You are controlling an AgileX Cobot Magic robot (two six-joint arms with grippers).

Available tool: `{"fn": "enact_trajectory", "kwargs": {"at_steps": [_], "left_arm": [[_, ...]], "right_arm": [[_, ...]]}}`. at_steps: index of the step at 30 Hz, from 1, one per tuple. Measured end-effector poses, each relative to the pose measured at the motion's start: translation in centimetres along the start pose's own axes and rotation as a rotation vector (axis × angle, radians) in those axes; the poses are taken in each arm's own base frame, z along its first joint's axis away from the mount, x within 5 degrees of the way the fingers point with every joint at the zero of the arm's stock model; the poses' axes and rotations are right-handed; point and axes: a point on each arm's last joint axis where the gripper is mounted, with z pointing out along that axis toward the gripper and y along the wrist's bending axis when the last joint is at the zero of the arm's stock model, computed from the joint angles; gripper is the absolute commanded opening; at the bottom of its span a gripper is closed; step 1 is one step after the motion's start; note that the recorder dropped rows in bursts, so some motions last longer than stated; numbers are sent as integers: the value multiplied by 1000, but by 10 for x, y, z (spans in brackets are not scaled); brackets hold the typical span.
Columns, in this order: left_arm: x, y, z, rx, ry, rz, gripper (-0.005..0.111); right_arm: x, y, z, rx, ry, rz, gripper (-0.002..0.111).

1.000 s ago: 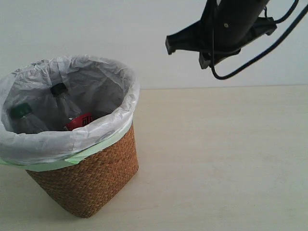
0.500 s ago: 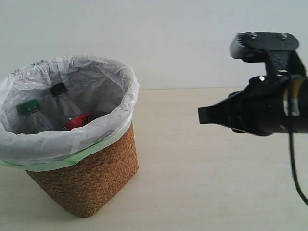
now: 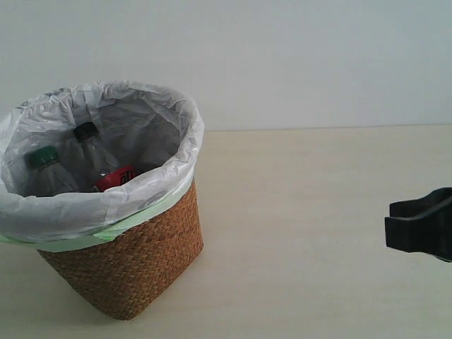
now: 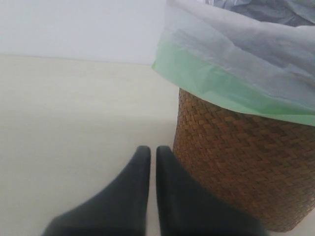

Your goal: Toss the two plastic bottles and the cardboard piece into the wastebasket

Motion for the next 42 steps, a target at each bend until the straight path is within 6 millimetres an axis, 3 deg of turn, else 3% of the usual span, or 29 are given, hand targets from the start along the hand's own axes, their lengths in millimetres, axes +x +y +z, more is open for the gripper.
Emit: {"fn": "enact_trajectory", "kwargs": {"at_steps": [20,24,26,30,34,42], "left_arm": [[0,0,0,0,0,0,4],[0,0,0,0,0,0,4],[0,0,0,0,0,0,4],[0,0,0,0,0,0,4],[0,0,0,0,0,0,4],[0,0,0,0,0,0,4]], "right_arm": [[0,-1,-3,2,-6,-11,4],[-5,-8,-18,13,-78,44,4],[-5,-16,-34,26,-157,70,4],[11,-27,-59,46,-311,71,4],[40,-37,-75,66,-454,84,4],[79,-45,-69,60,-594,127,4]]}}
